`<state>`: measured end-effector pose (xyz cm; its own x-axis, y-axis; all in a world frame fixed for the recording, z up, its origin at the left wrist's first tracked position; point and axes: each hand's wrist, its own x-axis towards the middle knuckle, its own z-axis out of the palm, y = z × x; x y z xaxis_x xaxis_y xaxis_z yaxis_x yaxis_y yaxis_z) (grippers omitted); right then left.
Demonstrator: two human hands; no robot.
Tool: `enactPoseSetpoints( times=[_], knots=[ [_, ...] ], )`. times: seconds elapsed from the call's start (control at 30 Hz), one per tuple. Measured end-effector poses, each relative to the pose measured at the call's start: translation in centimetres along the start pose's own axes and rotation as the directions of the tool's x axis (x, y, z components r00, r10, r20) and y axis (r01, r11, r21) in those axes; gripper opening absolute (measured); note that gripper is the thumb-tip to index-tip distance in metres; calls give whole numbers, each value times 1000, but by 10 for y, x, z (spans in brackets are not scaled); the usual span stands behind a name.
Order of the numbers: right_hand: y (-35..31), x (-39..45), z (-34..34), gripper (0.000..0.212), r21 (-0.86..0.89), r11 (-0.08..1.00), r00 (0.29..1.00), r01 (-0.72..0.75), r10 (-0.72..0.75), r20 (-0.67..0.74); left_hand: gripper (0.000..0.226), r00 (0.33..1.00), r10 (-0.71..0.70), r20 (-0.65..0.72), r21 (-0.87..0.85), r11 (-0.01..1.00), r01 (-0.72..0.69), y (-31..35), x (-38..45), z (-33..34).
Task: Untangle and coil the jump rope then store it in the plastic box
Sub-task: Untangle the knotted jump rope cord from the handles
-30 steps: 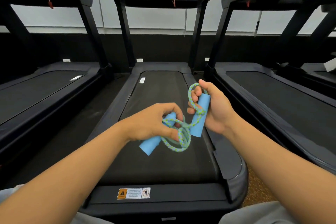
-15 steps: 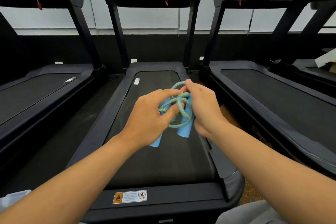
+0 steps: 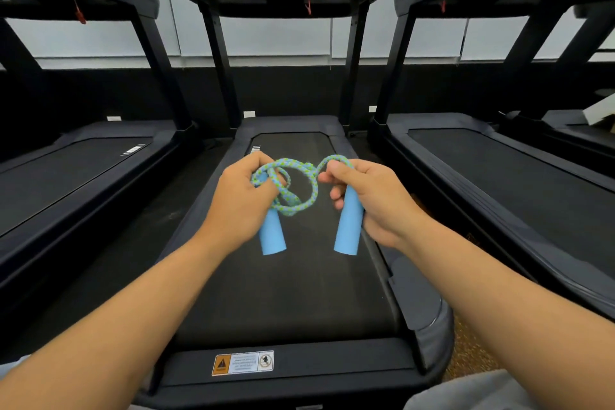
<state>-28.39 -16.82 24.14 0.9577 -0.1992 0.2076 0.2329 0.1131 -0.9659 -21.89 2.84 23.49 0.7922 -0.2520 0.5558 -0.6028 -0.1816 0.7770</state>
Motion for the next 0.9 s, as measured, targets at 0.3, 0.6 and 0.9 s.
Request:
enactPoseSetpoints(
  times=[0.3, 0.6, 0.9],
  knots=[
    [10, 4, 5, 13, 49, 992, 982, -115, 106, 158, 6, 990, 78, 120, 188, 977, -99, -2, -7, 8],
    [5, 12, -14, 16, -64, 995, 984, 82, -91, -153, 97, 889, -27, 456, 208, 975, -78, -12, 2, -19],
    [9, 9, 5, 18, -164, 976, 989, 145, -147, 0, 24, 970, 201, 139, 141, 965, -220, 2, -4, 13]
  ],
)
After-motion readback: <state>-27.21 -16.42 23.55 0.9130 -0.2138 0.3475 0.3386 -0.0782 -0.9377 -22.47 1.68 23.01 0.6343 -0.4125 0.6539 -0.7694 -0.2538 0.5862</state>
